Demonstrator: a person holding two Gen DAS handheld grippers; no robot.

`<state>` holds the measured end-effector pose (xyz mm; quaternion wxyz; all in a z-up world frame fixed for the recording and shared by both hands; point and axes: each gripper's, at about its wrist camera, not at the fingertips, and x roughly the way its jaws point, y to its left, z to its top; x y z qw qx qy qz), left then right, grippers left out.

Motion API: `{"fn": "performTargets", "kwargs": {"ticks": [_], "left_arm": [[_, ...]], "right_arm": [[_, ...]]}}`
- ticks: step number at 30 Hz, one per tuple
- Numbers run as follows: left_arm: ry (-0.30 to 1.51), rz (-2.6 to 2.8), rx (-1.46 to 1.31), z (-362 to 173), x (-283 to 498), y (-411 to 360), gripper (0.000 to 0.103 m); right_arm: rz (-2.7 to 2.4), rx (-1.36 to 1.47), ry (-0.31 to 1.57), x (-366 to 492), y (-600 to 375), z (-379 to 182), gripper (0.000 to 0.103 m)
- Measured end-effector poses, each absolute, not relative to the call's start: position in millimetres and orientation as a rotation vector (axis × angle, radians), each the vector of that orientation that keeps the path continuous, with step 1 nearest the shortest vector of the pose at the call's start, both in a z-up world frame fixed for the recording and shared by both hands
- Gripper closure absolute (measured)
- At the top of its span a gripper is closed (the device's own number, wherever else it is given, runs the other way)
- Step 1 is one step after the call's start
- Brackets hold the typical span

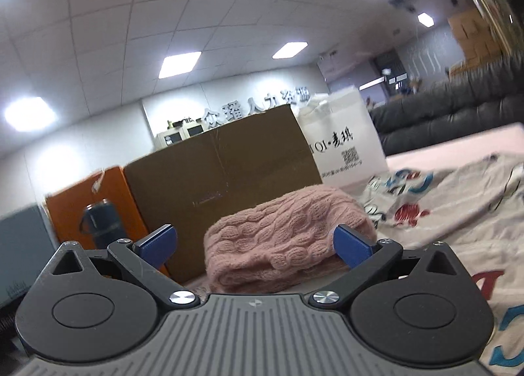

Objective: Fold clothes

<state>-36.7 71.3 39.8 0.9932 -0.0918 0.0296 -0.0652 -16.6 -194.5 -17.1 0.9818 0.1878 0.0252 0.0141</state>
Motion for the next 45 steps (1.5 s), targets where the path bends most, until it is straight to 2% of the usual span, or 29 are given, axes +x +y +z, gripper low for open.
{"fn": "performTargets", "kwargs": {"ticks": [4,15,25,45], "left_arm": [[0.012,-0.089,-0.155,41.6,-43.0,71.7,0.000],[0.070,-0.049,-0.140,28.9,-36.5,65.0,0.000],[0.041,-0.054,-0.113,24.6,-38.6,62.3,0.000],[-0.016,-0.022,-0.074,23.3,-44.6,62.1,0.000]], "right_arm": [[-0.001,0.299,0.052,-15.0,-181.0,-20.4,0.000],[-0.045,0.147,0.047,-0.6,-173.2,-32.7,0.000],[-0.013,0.154,-0.016,-9.9,-173.2,-36.9,0.000],[-0.022,0.157,0.017,-3.9,-173.1,-42.0,0.000]]}}
